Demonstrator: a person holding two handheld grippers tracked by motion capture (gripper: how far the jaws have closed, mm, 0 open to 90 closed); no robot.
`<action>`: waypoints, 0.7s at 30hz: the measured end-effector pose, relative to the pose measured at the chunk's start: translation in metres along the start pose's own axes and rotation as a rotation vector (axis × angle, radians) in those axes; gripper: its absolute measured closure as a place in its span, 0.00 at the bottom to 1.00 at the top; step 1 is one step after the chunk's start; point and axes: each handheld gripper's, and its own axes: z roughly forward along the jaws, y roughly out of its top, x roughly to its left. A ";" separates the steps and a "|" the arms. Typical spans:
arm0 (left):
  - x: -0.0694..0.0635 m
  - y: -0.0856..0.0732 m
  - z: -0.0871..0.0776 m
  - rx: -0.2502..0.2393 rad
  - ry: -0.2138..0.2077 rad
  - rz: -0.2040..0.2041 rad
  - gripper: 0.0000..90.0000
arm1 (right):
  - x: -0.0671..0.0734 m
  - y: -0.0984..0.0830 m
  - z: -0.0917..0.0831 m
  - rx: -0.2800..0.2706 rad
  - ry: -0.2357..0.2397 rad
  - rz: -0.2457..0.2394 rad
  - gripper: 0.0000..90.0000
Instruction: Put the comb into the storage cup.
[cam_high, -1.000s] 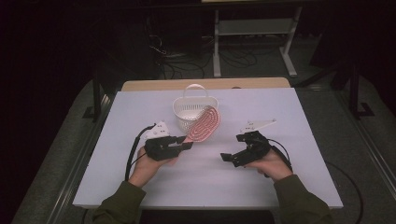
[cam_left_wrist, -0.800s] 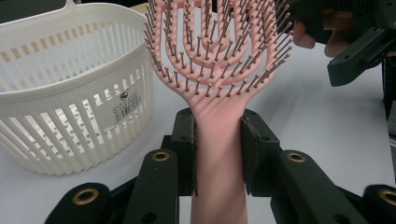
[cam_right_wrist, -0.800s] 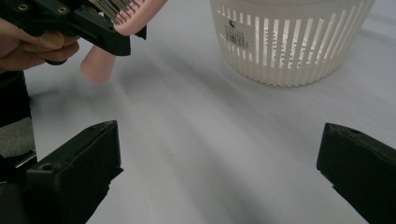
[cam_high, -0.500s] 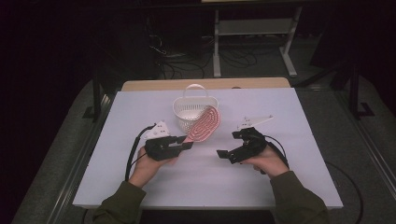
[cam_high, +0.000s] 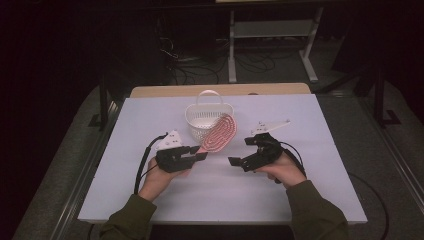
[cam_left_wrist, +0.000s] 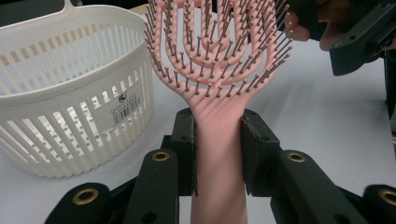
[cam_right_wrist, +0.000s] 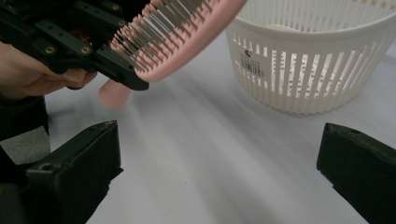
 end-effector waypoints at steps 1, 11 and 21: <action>0.000 0.000 0.000 0.000 -0.001 -0.001 0.78 | 0.000 0.001 0.000 -0.004 0.004 0.003 0.00; -0.002 -0.001 0.001 0.003 -0.002 0.003 0.78 | 0.002 0.011 0.004 -0.022 0.017 -0.005 0.00; -0.003 -0.001 0.001 0.002 -0.005 0.004 0.78 | 0.002 0.018 0.007 -0.039 0.031 0.000 0.00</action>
